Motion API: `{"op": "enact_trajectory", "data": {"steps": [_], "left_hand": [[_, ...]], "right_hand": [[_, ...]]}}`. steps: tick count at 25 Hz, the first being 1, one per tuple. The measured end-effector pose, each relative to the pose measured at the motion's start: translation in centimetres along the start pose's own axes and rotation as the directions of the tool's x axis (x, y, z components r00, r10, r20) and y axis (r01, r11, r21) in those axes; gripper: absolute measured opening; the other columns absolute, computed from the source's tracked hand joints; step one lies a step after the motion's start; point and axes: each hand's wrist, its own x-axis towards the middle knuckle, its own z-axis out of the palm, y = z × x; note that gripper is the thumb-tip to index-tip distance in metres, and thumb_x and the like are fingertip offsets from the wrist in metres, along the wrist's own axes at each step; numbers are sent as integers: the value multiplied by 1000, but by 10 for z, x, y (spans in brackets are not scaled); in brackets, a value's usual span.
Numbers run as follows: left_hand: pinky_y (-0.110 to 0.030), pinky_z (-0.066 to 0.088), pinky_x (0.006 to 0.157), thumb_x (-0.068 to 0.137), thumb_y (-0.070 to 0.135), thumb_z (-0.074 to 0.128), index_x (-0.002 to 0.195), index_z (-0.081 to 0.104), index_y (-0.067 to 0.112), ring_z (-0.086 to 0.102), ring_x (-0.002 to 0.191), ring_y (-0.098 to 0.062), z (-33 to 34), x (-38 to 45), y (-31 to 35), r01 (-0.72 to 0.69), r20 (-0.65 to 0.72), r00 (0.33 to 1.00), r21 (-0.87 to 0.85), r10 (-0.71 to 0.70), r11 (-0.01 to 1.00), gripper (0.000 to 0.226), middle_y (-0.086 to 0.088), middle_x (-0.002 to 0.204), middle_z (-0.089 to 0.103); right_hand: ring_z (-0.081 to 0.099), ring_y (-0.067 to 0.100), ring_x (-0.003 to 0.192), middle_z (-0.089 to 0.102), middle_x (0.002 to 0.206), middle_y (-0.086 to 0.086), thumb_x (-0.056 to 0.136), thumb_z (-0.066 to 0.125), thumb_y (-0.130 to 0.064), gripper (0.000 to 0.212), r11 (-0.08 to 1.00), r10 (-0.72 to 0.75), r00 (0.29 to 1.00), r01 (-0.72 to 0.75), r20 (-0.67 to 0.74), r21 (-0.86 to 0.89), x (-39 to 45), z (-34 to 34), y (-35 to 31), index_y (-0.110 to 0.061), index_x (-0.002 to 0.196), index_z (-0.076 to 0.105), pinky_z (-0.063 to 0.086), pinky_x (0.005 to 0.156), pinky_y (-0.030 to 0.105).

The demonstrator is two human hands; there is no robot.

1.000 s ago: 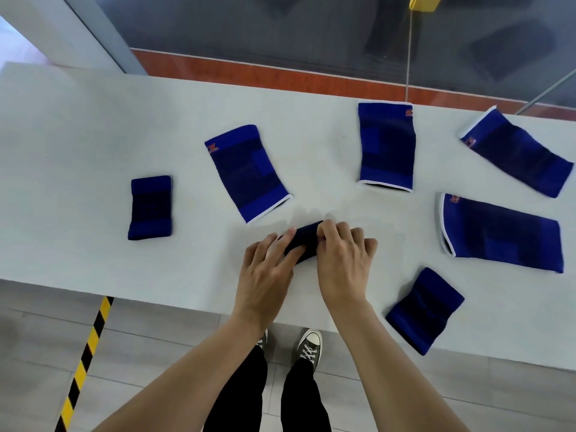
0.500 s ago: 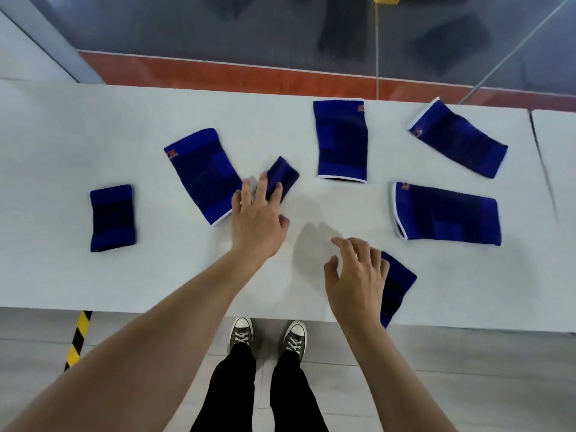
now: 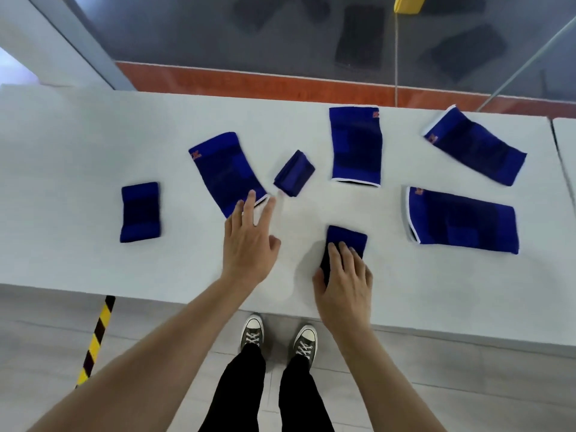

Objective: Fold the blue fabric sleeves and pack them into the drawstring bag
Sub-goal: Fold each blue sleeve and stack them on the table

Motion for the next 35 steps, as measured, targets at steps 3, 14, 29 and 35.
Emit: {"op": "enact_trajectory", "data": {"steps": [3, 14, 29, 35], "left_hand": [[-48, 35, 112, 85, 20, 61, 152, 33, 19, 32, 143, -38, 0, -22, -36, 69, 14, 998, -13, -69, 998, 73, -17, 160, 28], [-48, 10, 125, 95, 36, 48, 154, 28, 8, 16, 152, -32, -6, -45, -170, 424, 16, 906, -50, -424, 904, 69, -10, 161, 31], [-43, 48, 81, 85, 13, 65, 124, 56, 11, 56, 93, -34, -7, -87, -122, 326, -98, 931, -205, -351, 923, 40, -11, 115, 59], [-42, 46, 82, 90, 16, 65, 115, 53, 13, 49, 93, -31, -2, -81, -128, 389, 18, 916, -285, -401, 876, 28, -10, 108, 56]], "right_hand": [[35, 28, 145, 43, 156, 6, 97, 50, -39, 58, 997, -79, 996, 79, 39, -2, 17, 8, -26, -16, 150, 43, 26, 118, 43], [48, 30, 128, 55, 141, 6, 93, 60, -26, 52, 979, -203, 975, 205, -90, 16, 15, 15, -79, -15, 142, 50, 37, 107, 47], [58, 27, 104, 60, 115, 3, 94, 59, -46, 41, 973, -224, 964, 213, 146, 85, 0, 40, -137, -26, 129, 54, 43, 93, 42], [57, 22, 95, 65, 96, -5, 93, 62, -28, 15, 966, -222, 961, 193, 167, 172, -2, 28, -139, -22, 106, 56, 40, 89, 39]]}}
